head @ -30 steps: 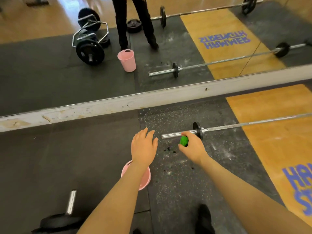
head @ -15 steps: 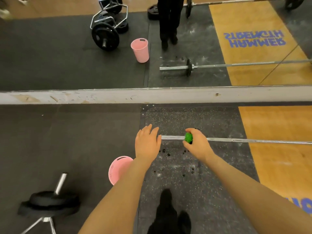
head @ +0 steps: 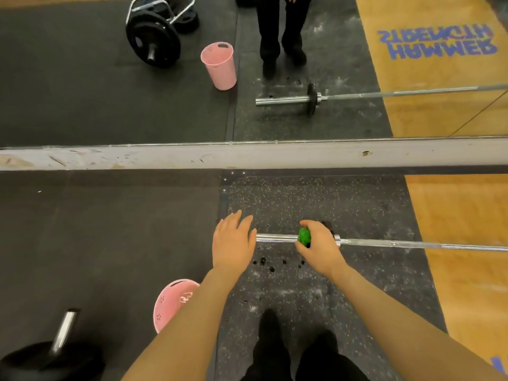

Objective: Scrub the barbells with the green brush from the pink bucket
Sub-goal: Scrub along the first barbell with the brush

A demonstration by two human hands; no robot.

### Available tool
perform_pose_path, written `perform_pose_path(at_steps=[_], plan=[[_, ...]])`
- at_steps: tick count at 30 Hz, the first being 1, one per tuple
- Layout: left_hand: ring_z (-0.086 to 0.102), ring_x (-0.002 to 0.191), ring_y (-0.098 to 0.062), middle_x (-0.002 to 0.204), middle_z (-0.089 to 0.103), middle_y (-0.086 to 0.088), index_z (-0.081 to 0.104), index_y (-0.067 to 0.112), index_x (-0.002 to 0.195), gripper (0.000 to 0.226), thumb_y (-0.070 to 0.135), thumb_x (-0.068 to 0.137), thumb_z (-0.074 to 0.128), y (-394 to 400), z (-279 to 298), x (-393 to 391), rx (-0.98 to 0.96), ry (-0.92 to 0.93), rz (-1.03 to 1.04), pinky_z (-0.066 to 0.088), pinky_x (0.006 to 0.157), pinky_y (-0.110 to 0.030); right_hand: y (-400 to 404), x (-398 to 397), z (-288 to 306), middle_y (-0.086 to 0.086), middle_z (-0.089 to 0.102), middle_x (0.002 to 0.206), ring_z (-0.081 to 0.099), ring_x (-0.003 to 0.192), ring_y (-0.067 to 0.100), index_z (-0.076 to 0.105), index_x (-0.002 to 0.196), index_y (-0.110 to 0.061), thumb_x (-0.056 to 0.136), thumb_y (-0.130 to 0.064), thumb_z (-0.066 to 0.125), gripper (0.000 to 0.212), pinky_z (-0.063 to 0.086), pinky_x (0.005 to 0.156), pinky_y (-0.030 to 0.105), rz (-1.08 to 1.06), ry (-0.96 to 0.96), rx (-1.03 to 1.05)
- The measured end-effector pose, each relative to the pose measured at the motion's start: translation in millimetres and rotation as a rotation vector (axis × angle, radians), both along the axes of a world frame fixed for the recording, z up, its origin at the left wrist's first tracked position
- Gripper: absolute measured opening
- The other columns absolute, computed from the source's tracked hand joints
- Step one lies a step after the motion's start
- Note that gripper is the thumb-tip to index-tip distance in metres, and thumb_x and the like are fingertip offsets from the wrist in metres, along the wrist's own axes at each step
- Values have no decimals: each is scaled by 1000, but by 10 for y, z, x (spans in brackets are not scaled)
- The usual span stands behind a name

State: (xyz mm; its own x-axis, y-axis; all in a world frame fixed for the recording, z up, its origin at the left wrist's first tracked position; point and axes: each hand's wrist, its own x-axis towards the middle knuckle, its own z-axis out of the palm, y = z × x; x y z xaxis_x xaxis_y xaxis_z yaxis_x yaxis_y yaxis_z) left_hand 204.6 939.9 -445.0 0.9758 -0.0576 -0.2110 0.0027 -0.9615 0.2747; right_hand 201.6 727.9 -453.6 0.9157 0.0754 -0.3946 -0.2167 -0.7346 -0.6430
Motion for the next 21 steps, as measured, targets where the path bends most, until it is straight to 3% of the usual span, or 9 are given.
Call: perform_pose_path(at_steps=[6, 14, 21], plan=[[25, 143, -22, 154, 32, -6, 41, 21, 144, 44, 35, 102, 37, -59, -1145, 268, 10, 2, 0, 14, 119, -36, -45, 390, -1166, 5, 46, 139, 40, 129, 21, 41, 142, -11, 92, -19, 63, 55, 32, 110, 31, 58, 12, -5], [31, 140, -25, 151, 37, -9, 46, 18, 141, 42, 31, 101, 44, -49, -3227, 466, -2, -45, 23, 17, 117, -38, 57, 646, -3218, 3, 44, 140, 35, 132, 18, 41, 141, -13, 93, -20, 61, 53, 28, 110, 28, 134, -43, 0], [49, 127, -32, 137, 53, -14, 59, 12, 129, 37, 21, 94, 59, 51, -4739, 562, -17, -172, 10, 35, 108, -46, 288, 814, -4631, 1, 37, 146, 24, 140, 15, 38, 143, -14, 95, -22, 59, 54, 15, 112, 21, 268, -199, -29]])
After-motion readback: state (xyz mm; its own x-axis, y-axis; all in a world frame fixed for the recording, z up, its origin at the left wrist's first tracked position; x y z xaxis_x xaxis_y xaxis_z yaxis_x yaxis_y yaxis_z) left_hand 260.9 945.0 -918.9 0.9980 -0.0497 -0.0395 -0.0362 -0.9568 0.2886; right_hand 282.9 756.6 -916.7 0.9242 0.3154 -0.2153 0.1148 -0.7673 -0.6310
